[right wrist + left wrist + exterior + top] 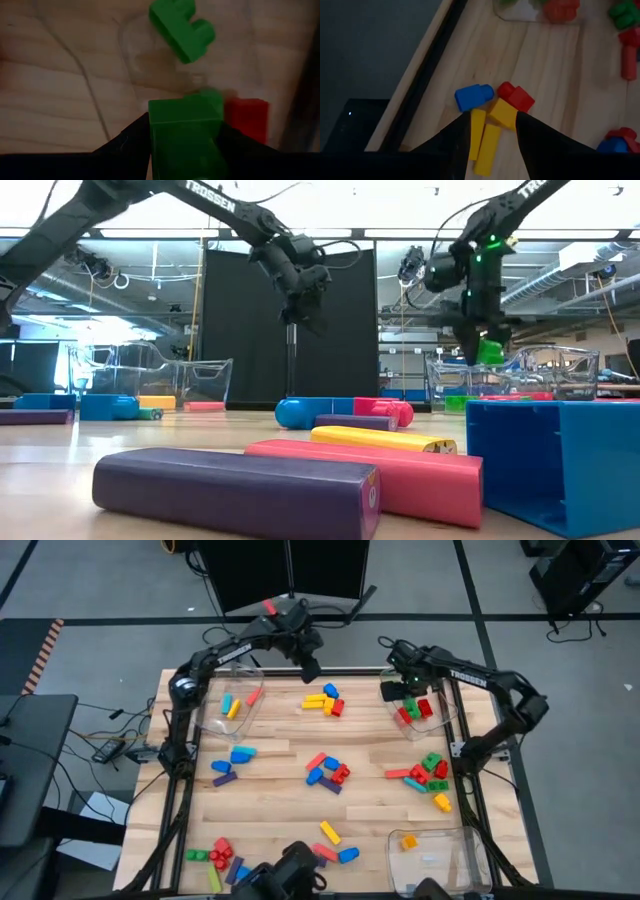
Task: Sort blocks by size
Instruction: Put the green 2 stud game piece into the top right transparent bin
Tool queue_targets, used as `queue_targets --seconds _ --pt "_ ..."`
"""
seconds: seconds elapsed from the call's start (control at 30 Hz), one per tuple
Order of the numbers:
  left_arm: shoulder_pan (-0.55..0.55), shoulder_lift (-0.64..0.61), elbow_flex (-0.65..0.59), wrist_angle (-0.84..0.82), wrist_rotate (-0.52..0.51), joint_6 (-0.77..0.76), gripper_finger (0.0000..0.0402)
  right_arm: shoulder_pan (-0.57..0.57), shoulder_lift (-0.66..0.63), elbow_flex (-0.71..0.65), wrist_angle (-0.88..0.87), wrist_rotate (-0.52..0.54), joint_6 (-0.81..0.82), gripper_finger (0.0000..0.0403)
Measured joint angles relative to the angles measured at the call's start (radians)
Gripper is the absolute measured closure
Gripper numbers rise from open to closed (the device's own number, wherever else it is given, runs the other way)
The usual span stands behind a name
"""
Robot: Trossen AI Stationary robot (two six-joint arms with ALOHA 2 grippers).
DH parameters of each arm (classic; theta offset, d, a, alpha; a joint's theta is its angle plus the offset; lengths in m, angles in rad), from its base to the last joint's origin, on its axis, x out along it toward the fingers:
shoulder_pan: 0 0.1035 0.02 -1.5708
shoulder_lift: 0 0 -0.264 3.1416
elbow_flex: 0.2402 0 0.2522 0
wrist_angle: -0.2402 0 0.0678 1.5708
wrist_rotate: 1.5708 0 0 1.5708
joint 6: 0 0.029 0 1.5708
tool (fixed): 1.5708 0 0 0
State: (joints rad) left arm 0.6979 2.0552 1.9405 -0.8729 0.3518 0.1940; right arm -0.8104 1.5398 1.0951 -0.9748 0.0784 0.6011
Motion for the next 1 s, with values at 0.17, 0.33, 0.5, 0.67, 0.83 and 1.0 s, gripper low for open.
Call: queue_targets --seconds 0.17,0.33,0.5,0.67,0.83,1.0 --pt "-0.016 -0.166 -0.260 0.195 -0.020 -0.061 0.0239 -0.047 0.014 -0.065 0.086 -0.069 -0.002 0.0241" --pt "-0.078 -0.338 -0.496 0.391 -0.147 -0.097 0.0239 -0.083 0.013 -0.106 0.103 -0.077 -0.003 0.0239" --pt "-0.173 -0.484 -0.675 0.511 -0.305 -0.124 0.0239 -0.109 0.013 -0.151 0.106 -0.106 -0.028 0.0237" --pt "-0.239 -0.573 -0.756 0.540 -0.418 -0.158 0.0239 -0.109 0.013 -0.153 0.113 -0.104 -0.036 0.0225" --pt "-0.291 -0.607 -0.767 0.511 -0.432 -0.252 0.0239 -0.109 0.012 -0.153 0.113 -0.101 -0.071 0.0201" --pt "-0.382 -0.607 -0.767 0.453 -0.519 -0.290 0.0239 -0.109 -0.006 -0.153 0.105 -0.101 -0.126 0.0169"
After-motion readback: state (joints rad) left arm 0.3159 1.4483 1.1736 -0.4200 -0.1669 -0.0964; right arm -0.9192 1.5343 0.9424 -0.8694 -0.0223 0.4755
